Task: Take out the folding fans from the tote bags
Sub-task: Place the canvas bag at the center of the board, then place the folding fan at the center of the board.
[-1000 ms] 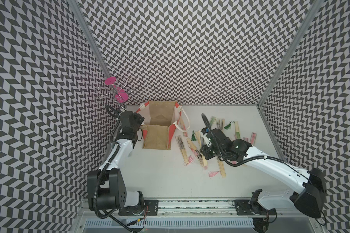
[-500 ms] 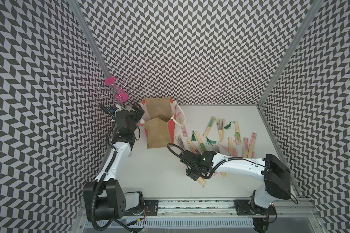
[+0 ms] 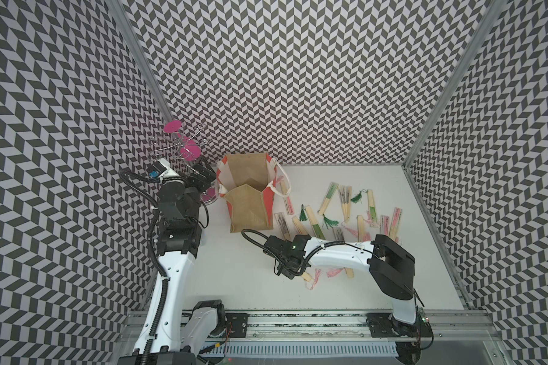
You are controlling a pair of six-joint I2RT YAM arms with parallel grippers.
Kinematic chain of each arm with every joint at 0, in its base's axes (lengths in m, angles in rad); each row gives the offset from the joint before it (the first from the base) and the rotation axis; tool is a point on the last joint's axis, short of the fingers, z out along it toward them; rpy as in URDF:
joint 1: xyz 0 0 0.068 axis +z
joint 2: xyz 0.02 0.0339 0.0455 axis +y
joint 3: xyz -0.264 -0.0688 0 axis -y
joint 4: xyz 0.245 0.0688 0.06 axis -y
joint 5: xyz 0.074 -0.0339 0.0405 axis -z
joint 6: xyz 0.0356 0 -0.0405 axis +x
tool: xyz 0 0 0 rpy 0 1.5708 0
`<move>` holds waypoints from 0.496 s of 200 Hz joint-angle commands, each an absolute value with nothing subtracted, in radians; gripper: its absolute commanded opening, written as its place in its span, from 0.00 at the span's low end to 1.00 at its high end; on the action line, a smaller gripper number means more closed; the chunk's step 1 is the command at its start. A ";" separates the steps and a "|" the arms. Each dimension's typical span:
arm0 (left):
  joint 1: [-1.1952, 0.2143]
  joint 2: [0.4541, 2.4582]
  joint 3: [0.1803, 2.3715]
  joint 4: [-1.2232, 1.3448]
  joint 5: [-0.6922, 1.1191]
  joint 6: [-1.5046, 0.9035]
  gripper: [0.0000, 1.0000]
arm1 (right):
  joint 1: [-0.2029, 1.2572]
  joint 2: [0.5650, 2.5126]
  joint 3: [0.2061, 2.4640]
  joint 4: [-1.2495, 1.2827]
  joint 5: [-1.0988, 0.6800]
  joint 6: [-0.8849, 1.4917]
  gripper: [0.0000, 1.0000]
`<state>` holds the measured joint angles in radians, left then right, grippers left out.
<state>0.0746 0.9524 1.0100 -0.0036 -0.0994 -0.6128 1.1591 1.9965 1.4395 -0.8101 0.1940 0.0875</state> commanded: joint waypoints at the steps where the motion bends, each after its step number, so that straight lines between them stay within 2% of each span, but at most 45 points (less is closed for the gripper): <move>1: 0.078 0.927 1.026 -0.049 -0.078 -0.568 1.00 | 1.166 2.040 1.460 -0.775 0.183 0.043 0.19; 60: 0.078 0.888 0.977 -0.128 -0.080 -0.540 1.00 | 1.166 2.056 1.447 -0.746 0.190 0.048 0.41; 99: 0.050 0.866 0.924 -0.224 -0.067 -0.454 1.00 | 1.166 1.974 1.439 -0.735 0.225 0.075 0.55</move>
<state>0.0715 0.8841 0.9524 -0.1295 -0.0746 -0.5251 1.1618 2.0396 1.4479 -0.7631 0.1978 0.0555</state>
